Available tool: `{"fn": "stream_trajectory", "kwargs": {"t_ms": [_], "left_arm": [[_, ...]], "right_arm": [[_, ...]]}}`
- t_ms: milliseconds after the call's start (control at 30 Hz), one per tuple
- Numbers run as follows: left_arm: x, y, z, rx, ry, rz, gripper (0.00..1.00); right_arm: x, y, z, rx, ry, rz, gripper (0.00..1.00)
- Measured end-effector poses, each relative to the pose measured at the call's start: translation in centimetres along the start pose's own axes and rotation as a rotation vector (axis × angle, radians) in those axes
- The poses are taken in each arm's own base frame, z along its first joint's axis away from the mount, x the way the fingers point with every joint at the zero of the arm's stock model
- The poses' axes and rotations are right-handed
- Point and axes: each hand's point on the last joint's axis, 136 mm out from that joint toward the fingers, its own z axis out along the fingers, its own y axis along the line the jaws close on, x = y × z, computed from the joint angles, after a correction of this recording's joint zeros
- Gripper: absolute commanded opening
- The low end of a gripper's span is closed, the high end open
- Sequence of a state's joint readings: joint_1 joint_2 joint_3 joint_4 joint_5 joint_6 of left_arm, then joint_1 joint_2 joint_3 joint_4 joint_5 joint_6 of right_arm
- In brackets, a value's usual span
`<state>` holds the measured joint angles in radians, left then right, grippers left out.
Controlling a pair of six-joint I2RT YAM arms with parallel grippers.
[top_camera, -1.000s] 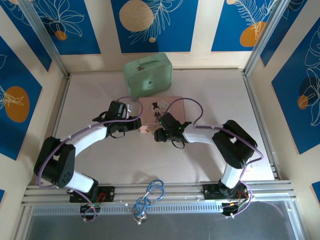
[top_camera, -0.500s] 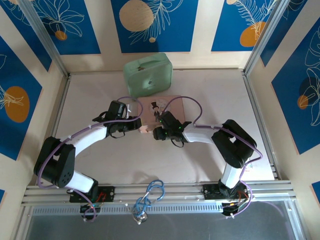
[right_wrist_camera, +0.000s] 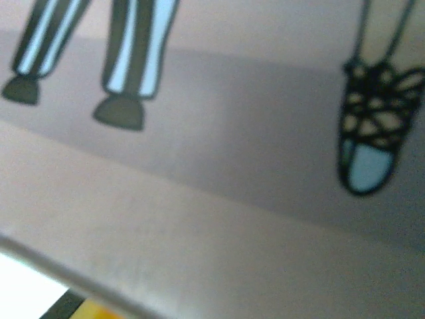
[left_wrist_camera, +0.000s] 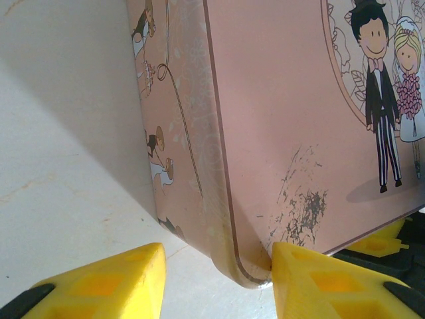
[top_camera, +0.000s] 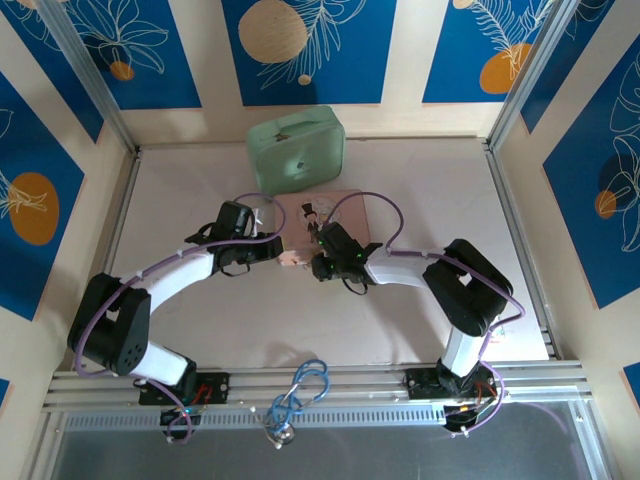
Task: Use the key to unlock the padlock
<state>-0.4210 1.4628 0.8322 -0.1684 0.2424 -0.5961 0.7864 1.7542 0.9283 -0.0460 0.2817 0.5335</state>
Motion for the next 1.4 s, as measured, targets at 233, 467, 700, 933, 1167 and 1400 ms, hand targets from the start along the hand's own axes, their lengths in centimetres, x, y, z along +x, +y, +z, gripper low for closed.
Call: {"fn": "stream_trajectory", "kwargs": {"t_ms": [233,467,700,933,1167,1400], "left_arm": [[-0.1,0.2,0.0,-0.009,-0.006,0.0,0.44],[-0.2,0.2,0.0,-0.011,-0.009,0.0,0.44],[-0.2,0.2,0.0,-0.01,-0.011,-0.007,0.44],[-0.2,0.2,0.0,-0.01,-0.011,-0.007,0.44],[-0.2,0.2,0.0,-0.01,-0.011,-0.026,0.44],[-0.2,0.2,0.0,-0.01,-0.011,-0.025,0.44]], "right_arm": [[0.0,0.4,-0.2,-0.001,0.006,-0.007,0.02],[0.2,0.5,-0.7,-0.003,0.014,0.018,0.0],[0.6,-0.3,-1.8,-0.072,0.011,0.138,0.0],[0.6,-0.9,-2.4,-0.192,-0.022,0.245,0.0],[0.7,-1.2,-2.9,-0.281,-0.033,0.296,0.0],[0.7,-1.1,-3.0,-0.322,-0.041,0.31,0.0]]}}
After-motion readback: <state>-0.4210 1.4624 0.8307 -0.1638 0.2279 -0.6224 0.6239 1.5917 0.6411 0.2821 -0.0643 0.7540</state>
